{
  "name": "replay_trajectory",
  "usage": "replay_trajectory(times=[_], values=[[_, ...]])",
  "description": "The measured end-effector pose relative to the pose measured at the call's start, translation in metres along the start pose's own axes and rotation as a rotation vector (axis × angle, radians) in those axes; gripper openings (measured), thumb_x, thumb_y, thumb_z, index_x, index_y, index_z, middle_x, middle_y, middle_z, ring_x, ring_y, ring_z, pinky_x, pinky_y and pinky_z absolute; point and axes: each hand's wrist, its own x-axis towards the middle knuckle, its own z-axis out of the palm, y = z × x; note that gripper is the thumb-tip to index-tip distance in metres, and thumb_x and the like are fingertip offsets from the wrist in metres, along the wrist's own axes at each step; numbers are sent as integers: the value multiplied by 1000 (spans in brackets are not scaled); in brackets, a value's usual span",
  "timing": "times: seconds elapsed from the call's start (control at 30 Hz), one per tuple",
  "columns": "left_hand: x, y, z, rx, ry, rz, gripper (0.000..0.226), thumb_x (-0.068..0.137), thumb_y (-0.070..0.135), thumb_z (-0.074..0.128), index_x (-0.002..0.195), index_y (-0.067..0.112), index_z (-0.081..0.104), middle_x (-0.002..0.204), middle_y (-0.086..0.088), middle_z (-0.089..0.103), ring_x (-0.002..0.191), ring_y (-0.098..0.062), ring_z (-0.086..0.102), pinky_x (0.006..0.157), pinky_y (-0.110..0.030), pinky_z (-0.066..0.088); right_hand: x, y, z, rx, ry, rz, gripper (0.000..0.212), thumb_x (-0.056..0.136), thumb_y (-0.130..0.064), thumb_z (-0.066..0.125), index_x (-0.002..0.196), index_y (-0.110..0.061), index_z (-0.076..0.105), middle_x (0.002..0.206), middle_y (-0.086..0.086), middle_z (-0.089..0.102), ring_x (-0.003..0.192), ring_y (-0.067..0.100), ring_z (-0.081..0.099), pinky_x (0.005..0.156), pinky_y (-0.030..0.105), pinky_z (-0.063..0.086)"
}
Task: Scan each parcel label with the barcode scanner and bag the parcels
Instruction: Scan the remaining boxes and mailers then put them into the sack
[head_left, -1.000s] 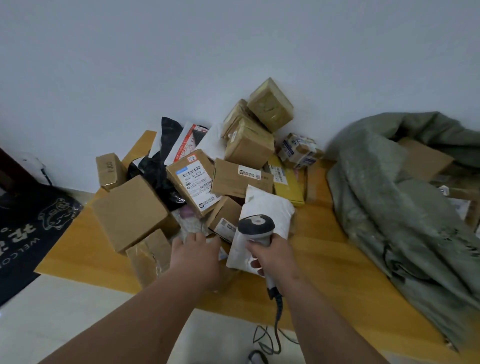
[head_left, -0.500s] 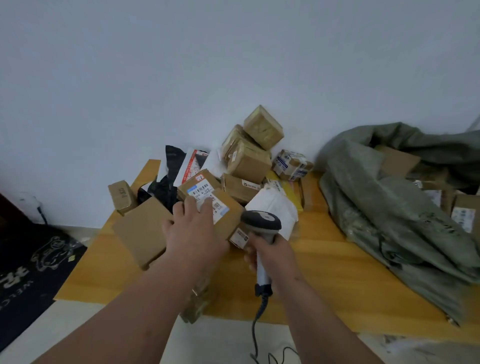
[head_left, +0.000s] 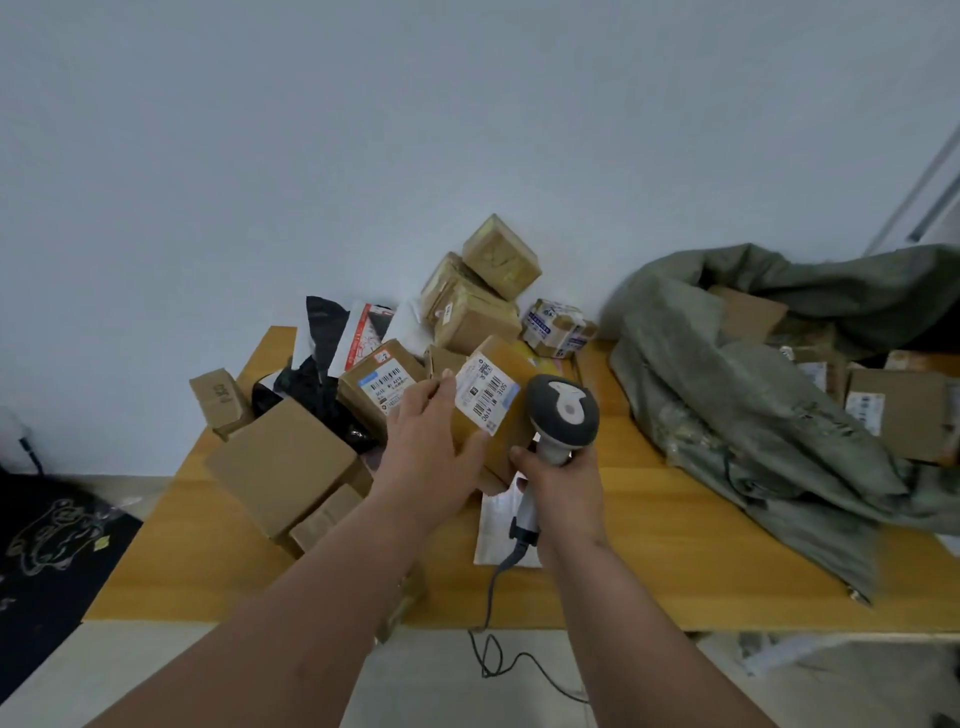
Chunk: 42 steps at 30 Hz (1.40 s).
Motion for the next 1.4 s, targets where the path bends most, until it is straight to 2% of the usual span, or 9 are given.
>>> replay_trajectory(times=[0.07,0.13,0.27,0.37,0.53,0.77,0.93,1.1,1.4], values=[[3,0,-2,-162,49,-20,50,101,29,48,149,21,37,142,5,35,129,-14,38,91,-18,46,1,1,-6,23,13,-5,39,82,-5,75,103,-31,54,95,2,68,94,27,67,92,52,55],[4,3,-5,-252,46,-68,39,103,25,46,142,23,49,130,8,42,119,-9,45,80,-11,44,1,1,-11,49,12,-21,39,82,-3,75,100,-30,55,91,1,68,89,24,66,90,50,56],[7,3,-5,-487,-104,-279,31,100,23,52,128,35,52,116,8,54,97,-8,55,84,-28,52,1,0,-17,69,28,-16,40,82,-1,74,110,-24,57,100,5,70,95,27,68,86,45,58],[9,-1,-5,-518,-190,-374,31,98,19,55,122,37,50,110,6,58,100,-17,59,88,-41,57,1,-1,-21,42,42,-29,43,81,-2,73,116,-20,57,102,5,71,97,27,68,87,46,58],[8,-5,-4,-479,-104,-280,33,97,13,56,125,32,52,118,5,58,96,-12,61,80,-39,60,-1,-5,-31,-19,65,-43,33,83,-4,69,112,-19,59,93,3,67,83,22,65,79,40,57],[18,-4,-5,-223,11,-130,41,99,18,51,136,36,52,120,4,61,84,-14,62,50,-14,43,-13,-13,-43,-217,-109,-100,16,85,-13,74,99,-18,66,78,2,70,70,16,64,66,31,55],[27,-7,2,-166,12,-130,43,100,20,51,139,40,50,121,0,58,90,-21,62,60,-22,53,-17,-17,-47,-419,-210,-187,20,82,-5,69,75,-19,57,55,-10,57,53,3,51,45,13,39],[28,-8,5,-119,7,-126,43,100,23,51,140,41,49,129,1,55,100,-25,62,80,-35,60,-18,-18,-52,-510,-236,-210,30,78,-2,70,69,-24,51,47,-19,52,45,-1,46,44,10,33],[26,-6,9,-112,11,-133,42,101,24,50,139,42,49,128,1,55,105,-23,60,73,-24,58,-16,-18,-58,-533,-226,-253,31,77,-2,71,72,-27,53,50,-20,55,49,-6,51,45,10,37]])
